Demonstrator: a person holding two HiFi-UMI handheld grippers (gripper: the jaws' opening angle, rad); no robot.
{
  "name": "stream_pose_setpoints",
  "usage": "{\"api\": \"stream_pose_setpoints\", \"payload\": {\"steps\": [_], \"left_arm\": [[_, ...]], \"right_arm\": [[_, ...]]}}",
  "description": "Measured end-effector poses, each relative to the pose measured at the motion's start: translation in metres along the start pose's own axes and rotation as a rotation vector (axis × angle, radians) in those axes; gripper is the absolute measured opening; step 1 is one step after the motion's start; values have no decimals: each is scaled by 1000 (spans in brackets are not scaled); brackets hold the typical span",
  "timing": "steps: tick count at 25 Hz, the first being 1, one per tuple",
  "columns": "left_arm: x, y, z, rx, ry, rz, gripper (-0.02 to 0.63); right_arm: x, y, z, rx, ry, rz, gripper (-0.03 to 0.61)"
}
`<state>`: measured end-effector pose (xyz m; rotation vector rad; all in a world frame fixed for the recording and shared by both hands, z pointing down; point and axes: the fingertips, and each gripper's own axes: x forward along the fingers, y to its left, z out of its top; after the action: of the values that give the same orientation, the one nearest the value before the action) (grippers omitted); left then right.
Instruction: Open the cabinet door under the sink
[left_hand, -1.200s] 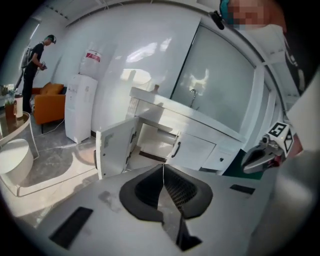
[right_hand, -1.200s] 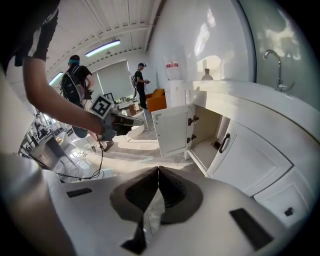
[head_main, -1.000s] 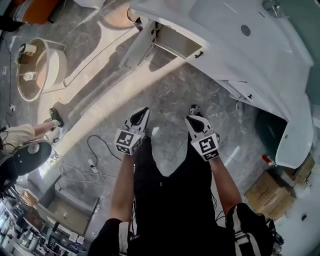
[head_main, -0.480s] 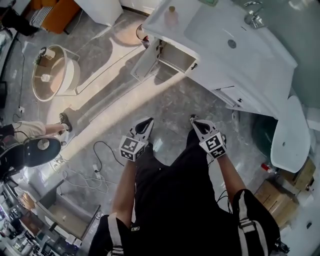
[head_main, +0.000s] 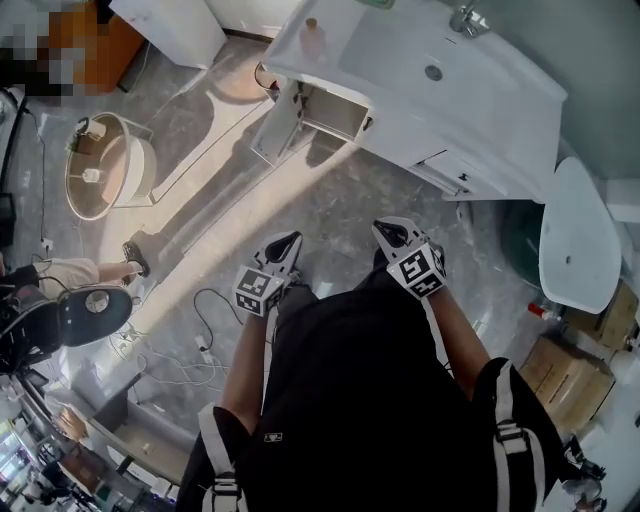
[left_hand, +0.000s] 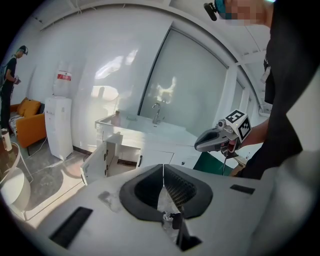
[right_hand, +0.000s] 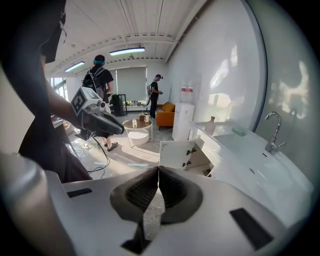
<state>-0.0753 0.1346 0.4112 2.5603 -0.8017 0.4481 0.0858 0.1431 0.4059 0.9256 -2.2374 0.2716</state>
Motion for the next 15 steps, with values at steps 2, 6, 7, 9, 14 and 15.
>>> {"api": "stream_pose_setpoints", "payload": {"steps": [2,6,7,9,14,15], "left_arm": [[3,-2,6,8,-6,-9,17],[9,-2,19,27,-16,-19,17],[12,-2,23,34,-17,-23,17],[17,-2,31,53,-18,-31,17],[26,2,50,85,-30,-43,17],[27,3,52,86,-33,-44,17]], "right_arm": [[0,1,5,0,-9,-5,60],[3,2,9,22,-33,-4,60],[3,1,11,26,-37,-7,60],[3,-3,14,33,-47,-16,60],[5,-10,17,45,-64,-39,60],[5,-12,18,47,-63,-43,60]]}}
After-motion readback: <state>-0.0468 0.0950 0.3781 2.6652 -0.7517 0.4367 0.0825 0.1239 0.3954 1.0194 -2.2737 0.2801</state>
